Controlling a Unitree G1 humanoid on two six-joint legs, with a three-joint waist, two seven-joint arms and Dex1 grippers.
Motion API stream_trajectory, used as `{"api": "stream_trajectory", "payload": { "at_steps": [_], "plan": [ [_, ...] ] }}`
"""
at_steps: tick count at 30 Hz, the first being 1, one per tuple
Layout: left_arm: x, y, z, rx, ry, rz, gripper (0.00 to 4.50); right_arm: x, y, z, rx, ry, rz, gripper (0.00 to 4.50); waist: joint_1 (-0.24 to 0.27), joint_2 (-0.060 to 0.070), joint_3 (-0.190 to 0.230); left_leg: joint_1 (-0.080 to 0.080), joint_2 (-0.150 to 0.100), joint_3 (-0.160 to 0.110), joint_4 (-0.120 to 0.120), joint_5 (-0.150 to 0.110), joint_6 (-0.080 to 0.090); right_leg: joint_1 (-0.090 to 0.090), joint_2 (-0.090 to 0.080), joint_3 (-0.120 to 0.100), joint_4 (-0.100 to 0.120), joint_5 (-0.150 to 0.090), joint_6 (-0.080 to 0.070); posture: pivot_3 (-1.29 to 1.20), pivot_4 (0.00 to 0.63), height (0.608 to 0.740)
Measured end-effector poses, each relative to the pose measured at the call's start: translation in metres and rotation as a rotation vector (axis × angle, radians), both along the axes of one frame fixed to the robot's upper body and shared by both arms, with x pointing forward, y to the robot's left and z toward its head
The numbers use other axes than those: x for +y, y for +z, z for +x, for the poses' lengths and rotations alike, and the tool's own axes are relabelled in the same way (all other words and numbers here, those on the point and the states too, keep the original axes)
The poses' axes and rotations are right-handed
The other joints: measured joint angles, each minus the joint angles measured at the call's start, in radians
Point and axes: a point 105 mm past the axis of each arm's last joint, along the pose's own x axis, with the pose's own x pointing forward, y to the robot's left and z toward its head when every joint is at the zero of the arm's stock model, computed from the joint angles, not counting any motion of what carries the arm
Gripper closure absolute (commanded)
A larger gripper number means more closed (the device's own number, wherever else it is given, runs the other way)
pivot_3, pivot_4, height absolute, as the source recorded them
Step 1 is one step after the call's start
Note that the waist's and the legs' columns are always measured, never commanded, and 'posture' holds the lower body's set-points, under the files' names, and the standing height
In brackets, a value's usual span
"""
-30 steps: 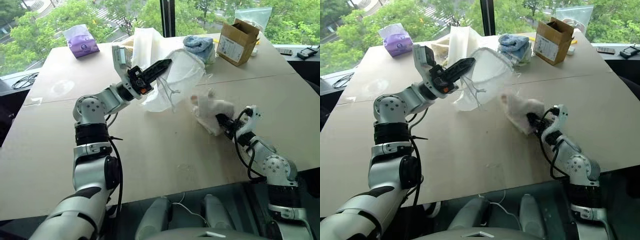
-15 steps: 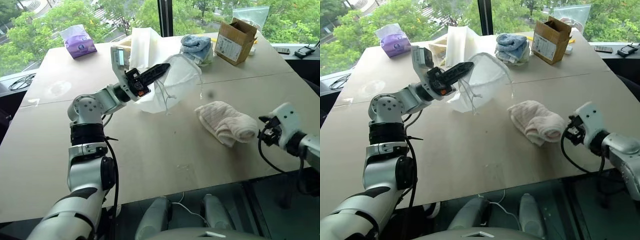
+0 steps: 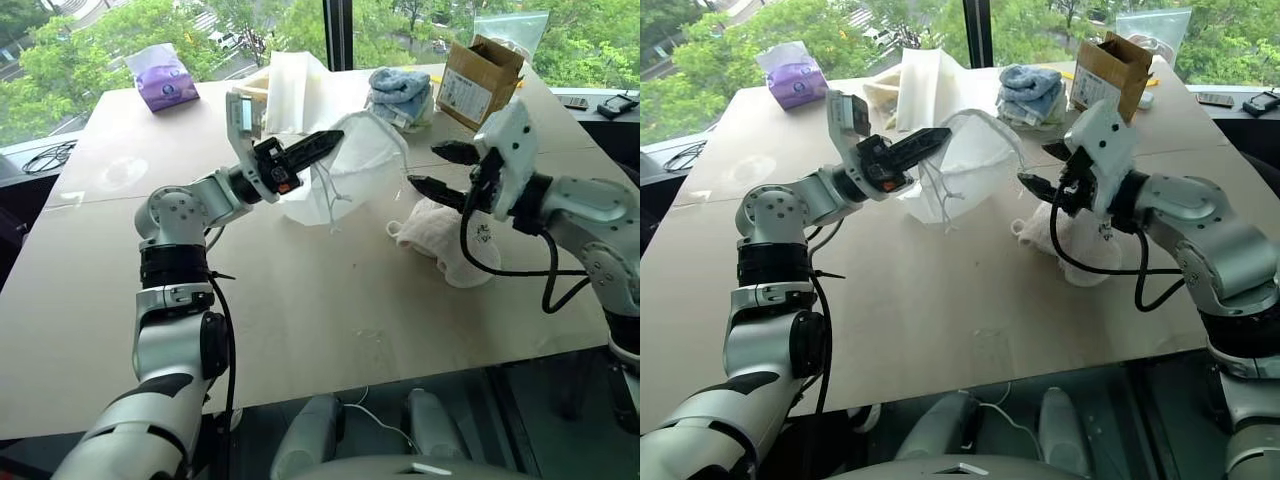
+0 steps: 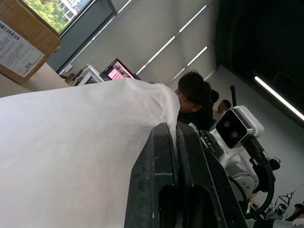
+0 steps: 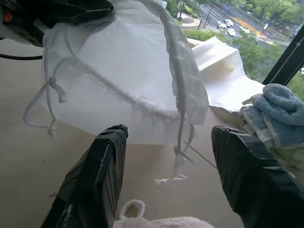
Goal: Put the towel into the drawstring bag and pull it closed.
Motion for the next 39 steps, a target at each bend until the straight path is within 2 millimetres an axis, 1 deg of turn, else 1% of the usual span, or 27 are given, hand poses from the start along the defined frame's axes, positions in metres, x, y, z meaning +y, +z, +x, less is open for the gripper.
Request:
{"api": "stream_trajectory", "payload": {
  "at_steps": [2,4,6,9,11,14,16,20,21,24,28,32,39],
  "plan": [
    [-0.003,-0.001,-0.001,-0.002,-0.018,0.008,4.5,0.019,-0.006,0.0,-0.022,0.084,-0.093,1.5,-0.007,0.0,0.0,0.001,0.0,0.0,0.0,0.0,0.0,0.0,0.0,0.0,0.001,0.0,0.0,0.0,0.15,0.74],
    [-0.005,-0.003,-0.002,-0.002,-0.028,0.011,4.5,0.027,-0.015,0.002,-0.038,0.121,-0.17,1.5,-0.006,0.0,0.0,0.001,0.0,0.0,0.0,0.0,0.0,0.0,0.001,0.0,0.001,0.0,0.0,0.0,0.15,0.74],
    [-0.004,-0.003,-0.003,-0.005,-0.031,0.01,4.5,0.031,-0.027,0.01,-0.045,0.146,-0.249,1.5,-0.005,0.0,0.0,0.001,0.0,0.0,0.0,0.0,0.0,0.0,0.0,0.0,0.0,0.0,0.0,0.0,0.15,0.74],
    [-0.007,-0.005,-0.006,-0.019,-0.046,0.034,4.5,0.044,-0.032,0.02,-0.088,0.18,-0.326,1.5,-0.007,0.0,0.0,0.001,0.0,0.0,0.0,0.0,0.0,0.0,0.0,0.0,0.001,0.0,0.0,0.0,0.15,0.74],
    [-0.009,-0.005,-0.009,-0.039,-0.06,0.05,4.5,0.047,-0.032,0.031,-0.137,0.169,-0.387,1.5,-0.006,0.0,0.0,0.001,0.0,0.0,0.0,0.0,0.0,0.0,0.0,0.0,0.001,0.0,0.0,0.0,0.15,0.74],
    [-0.006,-0.007,-0.01,-0.045,-0.057,0.051,4.5,0.043,-0.031,0.045,-0.175,0.129,-0.434,1.5,-0.006,0.0,0.0,0.001,0.0,0.0,0.0,0.0,0.0,0.0,0.0,0.0,0.0,0.0,0.0,0.0,0.15,0.74],
    [-0.005,-0.01,-0.012,-0.047,-0.057,0.054,4.5,0.044,-0.034,0.049,-0.192,0.127,-0.457,1.5,-0.007,0.0,0.0,0.001,0.0,0.0,0.0,0.0,0.0,0.0,0.0,0.0,0.0,0.0,0.0,0.0,0.15,0.74],
    [-0.007,-0.008,-0.013,-0.058,-0.06,0.057,4.5,0.048,-0.052,0.052,-0.194,0.161,-0.555,1.5,-0.007,0.0,0.0,0.001,0.0,0.0,0.0,0.0,0.0,0.0,0.0,-0.001,0.0,0.0,0.0,0.0,0.15,0.74],
    [-0.007,-0.008,-0.013,-0.059,-0.06,0.058,4.5,0.049,-0.054,0.052,-0.196,0.163,-0.564,1.5,-0.008,0.0,0.0,0.001,0.0,0.0,0.0,0.0,0.0,0.0,0.0,-0.001,0.0,0.0,0.0,0.0,0.15,0.74],
    [-0.006,-0.009,-0.013,-0.059,-0.055,0.057,4.5,0.062,-0.052,0.05,-0.251,0.185,-0.558,1.5,-0.015,0.0,0.0,0.001,0.0,-0.001,0.0,0.0,0.0,0.0,0.0,-0.001,0.001,0.0,0.0,0.0,0.15,0.74],
    [-0.004,-0.008,-0.012,-0.063,-0.044,0.057,4.5,0.064,-0.041,0.05,-0.333,0.16,-0.586,1.5,-0.02,0.0,0.0,0.001,0.0,-0.001,0.001,0.0,0.0,0.0,0.0,-0.001,0.001,0.0,0.0,0.0,0.15,0.74],
    [-0.004,-0.009,-0.01,-0.056,-0.03,0.06,4.5,0.074,-0.029,0.036,-0.402,0.176,-0.58,1.5,-0.026,0.0,0.0,0.001,0.0,-0.002,0.001,0.0,0.0,0.0,0.0,-0.001,0.001,0.0,0.0,0.0,0.15,0.74],
    [0.001,-0.01,-0.004,-0.025,0.003,0.042,4.5,0.075,-0.027,0.025,-0.419,0.135,-0.56,1.5,-0.029,0.0,0.0,0.001,0.0,-0.001,0.001,0.0,0.0,0.0,0.0,-0.001,0.002,0.0,0.0,0.0,0.15,0.74]
  ]
}}
